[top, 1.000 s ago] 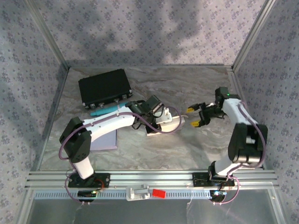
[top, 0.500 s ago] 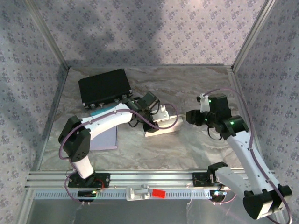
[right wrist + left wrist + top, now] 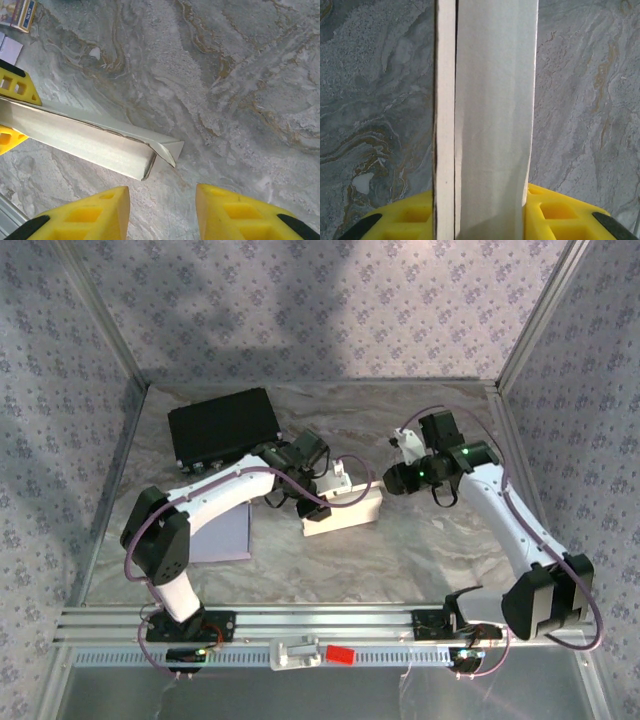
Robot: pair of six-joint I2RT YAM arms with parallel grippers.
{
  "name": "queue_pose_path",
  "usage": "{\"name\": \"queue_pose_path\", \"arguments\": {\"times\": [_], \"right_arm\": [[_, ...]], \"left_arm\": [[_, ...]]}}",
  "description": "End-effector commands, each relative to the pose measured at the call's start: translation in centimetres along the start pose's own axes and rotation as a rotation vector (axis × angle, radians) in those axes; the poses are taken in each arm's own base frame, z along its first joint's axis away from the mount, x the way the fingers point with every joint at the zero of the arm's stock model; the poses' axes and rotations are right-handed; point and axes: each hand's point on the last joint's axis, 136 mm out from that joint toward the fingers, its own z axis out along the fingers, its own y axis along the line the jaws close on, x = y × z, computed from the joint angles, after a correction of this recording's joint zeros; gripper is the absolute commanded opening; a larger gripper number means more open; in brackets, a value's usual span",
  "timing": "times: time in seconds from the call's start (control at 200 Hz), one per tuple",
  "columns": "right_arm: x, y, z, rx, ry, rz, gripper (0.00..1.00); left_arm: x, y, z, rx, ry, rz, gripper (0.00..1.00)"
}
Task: Fold the paper box
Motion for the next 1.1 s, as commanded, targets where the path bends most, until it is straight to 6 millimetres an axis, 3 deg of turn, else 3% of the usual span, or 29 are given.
{"name": "queue_pose_path", "arguments": {"times": [0.0,0.55,1.094], "right_arm": [[-0.2,0.6,0.2,-0.011,0.043,-0.062,0.4],[-0.1,-0.2,3.0,0.05,0.127,-0.194,0.33],[-0.8,-0.4,3.7,0.072,0.133,-0.214,0.22]], "left_arm": [[2.5,-1.5,0.7,0.082,0.095,-0.029,0.33],[2.2,-1.0,1.0,0.083,0.095,-0.041,0.33],[2.0,-0.9,0.9,0.087,0.091,-0.042,0.33]]}}
